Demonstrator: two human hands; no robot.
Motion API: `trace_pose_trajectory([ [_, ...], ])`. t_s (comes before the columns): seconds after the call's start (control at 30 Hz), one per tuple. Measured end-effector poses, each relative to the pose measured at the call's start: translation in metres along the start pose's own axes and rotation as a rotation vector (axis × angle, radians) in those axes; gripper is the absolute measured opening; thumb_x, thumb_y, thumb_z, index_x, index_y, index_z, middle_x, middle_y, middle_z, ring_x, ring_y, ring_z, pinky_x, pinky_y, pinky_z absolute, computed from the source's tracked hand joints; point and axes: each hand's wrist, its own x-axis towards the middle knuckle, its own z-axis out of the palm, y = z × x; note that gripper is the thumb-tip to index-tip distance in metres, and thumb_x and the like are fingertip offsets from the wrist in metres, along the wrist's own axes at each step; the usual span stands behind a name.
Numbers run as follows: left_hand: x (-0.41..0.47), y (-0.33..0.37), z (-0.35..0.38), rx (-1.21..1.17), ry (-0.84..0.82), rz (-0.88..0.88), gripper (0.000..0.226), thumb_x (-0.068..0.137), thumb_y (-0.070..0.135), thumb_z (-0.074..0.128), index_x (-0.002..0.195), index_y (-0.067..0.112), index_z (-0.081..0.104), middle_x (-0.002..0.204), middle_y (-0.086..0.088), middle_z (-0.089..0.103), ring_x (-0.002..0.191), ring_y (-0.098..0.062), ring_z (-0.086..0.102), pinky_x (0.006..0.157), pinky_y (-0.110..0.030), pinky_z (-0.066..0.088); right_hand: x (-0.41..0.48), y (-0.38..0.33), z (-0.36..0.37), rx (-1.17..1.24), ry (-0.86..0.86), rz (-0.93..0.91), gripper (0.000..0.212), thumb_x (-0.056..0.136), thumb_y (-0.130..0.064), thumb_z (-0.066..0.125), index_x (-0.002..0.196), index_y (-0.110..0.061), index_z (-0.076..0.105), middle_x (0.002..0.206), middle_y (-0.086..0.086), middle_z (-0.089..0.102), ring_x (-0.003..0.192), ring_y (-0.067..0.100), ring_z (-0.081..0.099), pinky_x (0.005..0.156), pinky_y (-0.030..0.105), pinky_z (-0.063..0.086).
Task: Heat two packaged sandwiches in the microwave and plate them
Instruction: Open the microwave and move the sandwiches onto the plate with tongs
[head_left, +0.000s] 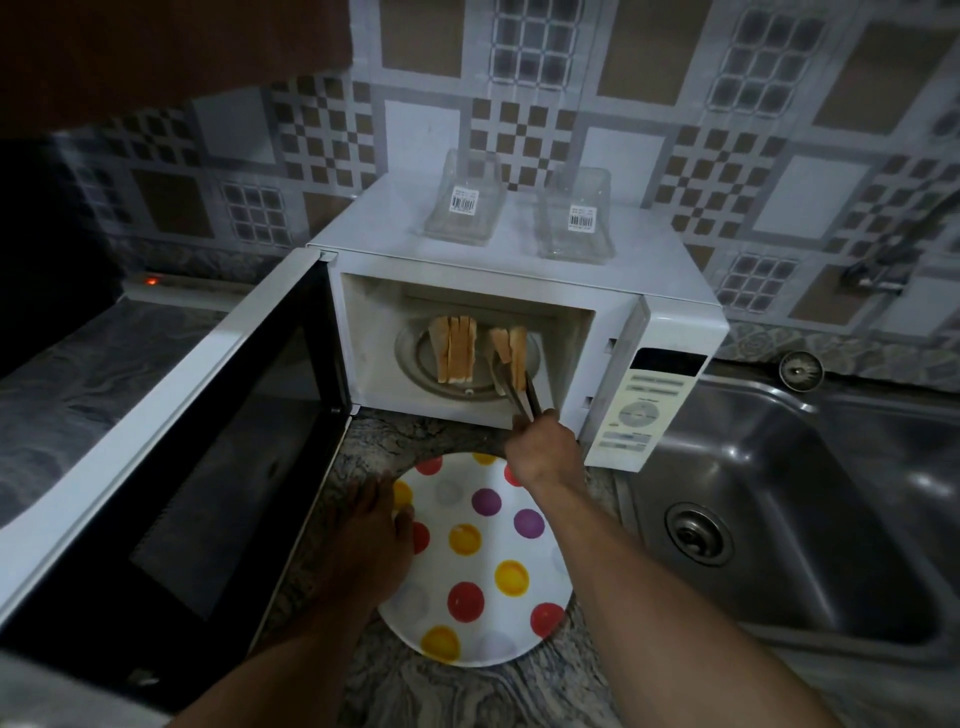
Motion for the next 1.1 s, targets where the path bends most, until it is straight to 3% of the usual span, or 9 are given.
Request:
trace_pose_trajectory([
  [0.1, -0.003, 0.0, -0.001, 0.011, -0.04, -0.011, 0.061, 0.1, 0.041, 0.026, 0.155, 0.014, 0.021, 0.161, -0.009, 0.021, 0.147, -0.029, 0.022, 0.118, -0.044, 0.023, -0.015, 0.001, -0.005, -0.003, 0.027, -0.003, 0.034, 0.1, -0.036, 0.046, 0.116, -0.007, 0.053, 0.116, 0.019, 0.067, 0.109, 0.04, 0.062, 0.088, 0.045, 0.053],
  [0.27, -0.015, 0.006, -0.009, 0.018, -0.098, -0.032, 0.062, 0.104, 0.039, 0.031, 0.155, 0.011, 0.013, 0.162, -0.009, 0.016, 0.145, -0.032, 0.024, 0.116, -0.045, 0.025, -0.044, 0.005, -0.012, -0.008, 0.083, -0.009, 0.036, 0.101, -0.04, 0.041, 0.111, -0.007, 0.054, 0.112, 0.018, 0.066, 0.102, 0.039, 0.063, 0.076, 0.04, 0.049],
  [0.5, -0.031, -0.007, -0.012, 0.017, -0.191, -0.031, 0.064, 0.104, 0.039, 0.027, 0.157, 0.011, 0.003, 0.164, -0.009, 0.005, 0.147, -0.034, 0.018, 0.116, -0.049, 0.025, -0.096, 0.02, -0.023, -0.024, 0.084, -0.007, 0.041, 0.102, -0.037, 0.044, 0.118, -0.003, 0.058, 0.117, 0.021, 0.065, 0.11, 0.041, 0.061, 0.086, 0.042, 0.049],
  [0.67, -0.053, -0.011, -0.016, 0.032, -0.182, 0.033, 0.065, 0.105, 0.034, 0.03, 0.156, 0.009, 0.0, 0.164, -0.01, 0.003, 0.15, -0.031, 0.011, 0.119, -0.044, 0.019, -0.136, 0.038, -0.02, -0.041, 0.073, 0.034, 0.042, 0.101, -0.037, 0.044, 0.125, -0.003, 0.051, 0.119, 0.022, 0.064, 0.111, 0.04, 0.06, 0.081, 0.04, 0.047],
  [0.97, -0.058, -0.002, -0.024, 0.088, -0.215, 0.015, 0.063, 0.106, 0.038, 0.024, 0.156, 0.007, 0.0, 0.164, -0.01, 0.001, 0.15, -0.03, 0.004, 0.12, -0.047, 0.008, -0.186, 0.073, -0.006, -0.057, 0.048, 0.021, 0.039, 0.103, -0.039, 0.043, 0.118, -0.003, 0.049, 0.109, 0.022, 0.066, 0.101, 0.041, 0.063, 0.07, 0.037, 0.041],
  [1.1, -0.058, 0.0, -0.023, 0.098, -0.22, 0.007, 0.064, 0.106, 0.039, 0.023, 0.156, 0.007, -0.001, 0.164, -0.01, 0.0, 0.15, -0.031, 0.003, 0.12, -0.049, 0.007, -0.2, 0.08, 0.001, -0.071, 0.029, 0.03, 0.04, 0.104, -0.039, 0.043, 0.12, -0.003, 0.048, 0.109, 0.021, 0.066, 0.1, 0.04, 0.063, 0.073, 0.04, 0.048],
])
